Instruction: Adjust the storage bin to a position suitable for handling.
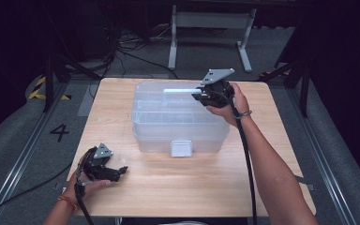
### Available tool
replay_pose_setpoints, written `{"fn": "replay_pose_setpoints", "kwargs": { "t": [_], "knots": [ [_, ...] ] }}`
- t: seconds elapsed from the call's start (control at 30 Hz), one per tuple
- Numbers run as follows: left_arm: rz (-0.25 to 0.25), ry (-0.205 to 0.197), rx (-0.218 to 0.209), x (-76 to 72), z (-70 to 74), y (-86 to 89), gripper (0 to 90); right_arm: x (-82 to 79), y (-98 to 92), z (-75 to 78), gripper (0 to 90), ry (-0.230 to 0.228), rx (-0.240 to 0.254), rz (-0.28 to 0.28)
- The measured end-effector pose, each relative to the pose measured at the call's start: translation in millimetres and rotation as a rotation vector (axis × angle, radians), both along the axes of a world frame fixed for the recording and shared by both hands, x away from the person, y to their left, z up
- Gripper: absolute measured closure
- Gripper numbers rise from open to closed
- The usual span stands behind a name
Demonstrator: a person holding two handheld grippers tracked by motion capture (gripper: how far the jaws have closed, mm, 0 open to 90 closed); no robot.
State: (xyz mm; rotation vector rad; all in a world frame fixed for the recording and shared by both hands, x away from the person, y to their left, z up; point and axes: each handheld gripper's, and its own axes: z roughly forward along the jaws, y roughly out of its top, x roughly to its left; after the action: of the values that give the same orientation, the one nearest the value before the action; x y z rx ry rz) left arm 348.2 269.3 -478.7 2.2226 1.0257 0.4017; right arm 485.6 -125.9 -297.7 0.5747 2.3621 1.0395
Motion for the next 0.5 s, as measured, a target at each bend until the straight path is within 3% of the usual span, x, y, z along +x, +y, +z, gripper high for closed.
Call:
{"fn": "replay_pose_setpoints", "kwargs": {
  "t": [0.1, 0.3, 0.5],
  "knots": [
    [-0.002, -0.005, -0.002, -0.8, 4.0, 1.6, 30.9, 1.4, 0.4, 1.3, 70.3, 0.013, -0.002, -0.001],
    [-0.001, -0.105, -0.049, -2.6, 25.0, 3.6, 44.3, 4.6, 0.9, 5.4, 70.3, 0.034, -0.006, -0.006],
    [-0.01, -0.157, -0.056, -4.8, 44.4, 2.8, 54.6, 9.8, 1.3, 10.2, 70.3, 0.061, -0.006, -0.011]
  ]
}}
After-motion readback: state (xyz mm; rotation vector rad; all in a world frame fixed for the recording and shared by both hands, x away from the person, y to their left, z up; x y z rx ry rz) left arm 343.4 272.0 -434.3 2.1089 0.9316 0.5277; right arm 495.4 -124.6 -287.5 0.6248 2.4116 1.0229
